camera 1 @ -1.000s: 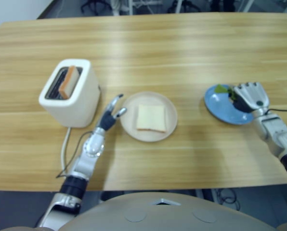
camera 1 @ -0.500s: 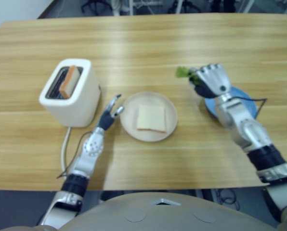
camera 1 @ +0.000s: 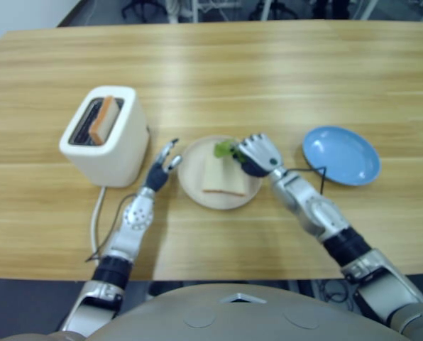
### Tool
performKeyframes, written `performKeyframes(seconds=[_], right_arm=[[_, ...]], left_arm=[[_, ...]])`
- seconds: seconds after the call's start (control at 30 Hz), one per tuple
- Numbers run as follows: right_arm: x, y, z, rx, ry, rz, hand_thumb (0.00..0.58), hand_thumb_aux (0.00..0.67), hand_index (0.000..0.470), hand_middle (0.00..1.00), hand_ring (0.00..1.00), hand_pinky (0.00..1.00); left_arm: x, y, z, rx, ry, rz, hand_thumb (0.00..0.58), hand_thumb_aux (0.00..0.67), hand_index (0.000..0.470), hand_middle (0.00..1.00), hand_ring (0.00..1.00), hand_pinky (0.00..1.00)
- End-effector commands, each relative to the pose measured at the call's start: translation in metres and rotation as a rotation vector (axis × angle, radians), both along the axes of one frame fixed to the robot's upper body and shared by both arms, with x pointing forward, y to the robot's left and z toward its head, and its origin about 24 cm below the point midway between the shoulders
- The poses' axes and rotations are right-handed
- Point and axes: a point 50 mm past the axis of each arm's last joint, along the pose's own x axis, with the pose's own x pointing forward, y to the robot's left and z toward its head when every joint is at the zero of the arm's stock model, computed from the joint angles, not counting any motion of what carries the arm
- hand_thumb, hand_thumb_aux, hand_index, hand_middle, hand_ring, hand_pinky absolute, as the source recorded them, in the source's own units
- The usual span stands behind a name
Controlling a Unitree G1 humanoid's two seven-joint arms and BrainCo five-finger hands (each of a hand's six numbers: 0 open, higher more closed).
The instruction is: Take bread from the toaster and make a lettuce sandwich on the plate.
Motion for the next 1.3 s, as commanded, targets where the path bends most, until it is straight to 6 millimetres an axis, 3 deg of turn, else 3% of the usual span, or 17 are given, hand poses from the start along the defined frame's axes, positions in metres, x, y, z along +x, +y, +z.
performKeyframes(seconds=[0.03,0.33,0.63,1.3], right_arm=[[-0.007,0.003,-0.005,-0.017,0.028,0.021,0.580,0.670,0.460,1.00,1.00,1.00],[-0.021,0.007,-0.026,-0.026,0.131,0.043,0.580,0.670,0.460,1.00,1.00,1.00],[-0.021,0.014,-0.038,-0.011,0.189,0.059,0.580,0.670,0.460,1.00,1.00,1.00],[-0.003,0.023,-0.015,0.073,0.115,0.057,0.580,0.670,0.460,1.00,1.00,1.00]], left_arm=[[-0.003,0.001,-0.005,0.002,0.026,0.001,0.000,0.000,0.000,0.00,0.00,0.00],[-0.004,0.000,-0.007,0.010,0.032,-0.002,0.000,0.000,0.000,0.00,0.00,0.00],[-0.005,-0.001,-0.008,0.016,0.036,-0.005,0.000,0.000,0.000,0.00,0.00,0.00],[-0.008,-0.009,-0.015,0.015,0.054,-0.018,0.000,0.000,0.000,0.00,0.00,0.00]])
